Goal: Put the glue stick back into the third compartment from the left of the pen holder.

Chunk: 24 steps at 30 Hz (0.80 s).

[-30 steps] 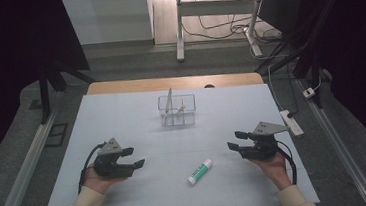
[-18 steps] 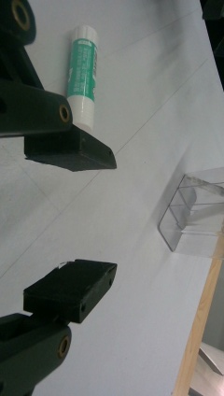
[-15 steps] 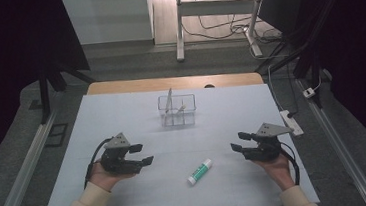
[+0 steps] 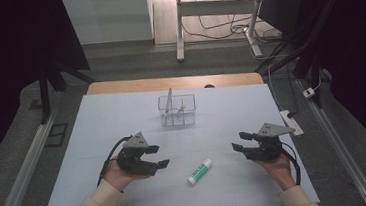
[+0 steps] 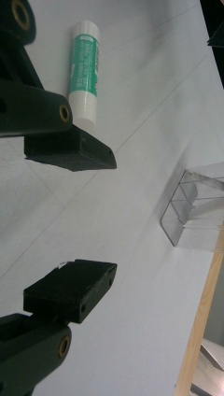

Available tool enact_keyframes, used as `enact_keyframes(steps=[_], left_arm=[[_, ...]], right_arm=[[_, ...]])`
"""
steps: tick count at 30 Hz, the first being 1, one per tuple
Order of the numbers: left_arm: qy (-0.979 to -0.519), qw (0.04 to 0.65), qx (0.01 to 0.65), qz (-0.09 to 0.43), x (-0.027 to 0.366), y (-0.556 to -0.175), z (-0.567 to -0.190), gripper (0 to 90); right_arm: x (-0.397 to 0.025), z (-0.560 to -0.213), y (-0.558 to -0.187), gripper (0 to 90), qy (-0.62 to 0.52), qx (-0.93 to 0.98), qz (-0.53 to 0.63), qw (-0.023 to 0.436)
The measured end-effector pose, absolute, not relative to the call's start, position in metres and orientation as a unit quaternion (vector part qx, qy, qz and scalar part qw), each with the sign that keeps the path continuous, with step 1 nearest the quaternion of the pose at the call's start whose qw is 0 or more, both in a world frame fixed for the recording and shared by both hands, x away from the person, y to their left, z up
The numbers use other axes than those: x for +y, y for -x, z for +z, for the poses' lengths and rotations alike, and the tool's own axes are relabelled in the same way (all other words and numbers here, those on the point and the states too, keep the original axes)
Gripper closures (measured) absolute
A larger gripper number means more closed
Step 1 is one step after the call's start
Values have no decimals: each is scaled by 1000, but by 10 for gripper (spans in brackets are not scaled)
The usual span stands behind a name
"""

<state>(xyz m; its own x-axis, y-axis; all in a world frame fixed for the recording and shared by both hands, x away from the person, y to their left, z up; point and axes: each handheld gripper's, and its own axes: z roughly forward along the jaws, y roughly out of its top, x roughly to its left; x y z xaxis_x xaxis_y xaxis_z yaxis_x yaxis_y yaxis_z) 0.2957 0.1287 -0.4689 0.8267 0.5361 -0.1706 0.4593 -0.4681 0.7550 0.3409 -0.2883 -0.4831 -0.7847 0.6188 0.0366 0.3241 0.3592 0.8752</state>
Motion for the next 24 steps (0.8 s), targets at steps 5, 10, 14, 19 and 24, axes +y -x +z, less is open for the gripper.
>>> enact_keyframes(steps=[5, 10, 14, 19, 24], left_arm=[[-862, 422, 277, 39, 113, -297, -468, 331], [-871, 416, 261, 32, 95, -300, -468, 329], [-875, 412, 254, 28, 83, -302, -468, 327], [-880, 407, 246, 26, 73, -305, -469, 327], [-883, 402, 241, 22, 64, -306, -470, 327]], right_arm=[[-287, -484, -341, 428, -289, 812, 484, 152], [-288, -484, -341, 428, -291, 812, 483, 152], [-288, -485, -341, 428, -290, 814, 480, 152], [-288, -486, -342, 428, -290, 815, 479, 151], [-288, -486, -341, 427, -289, 817, 476, 151]])
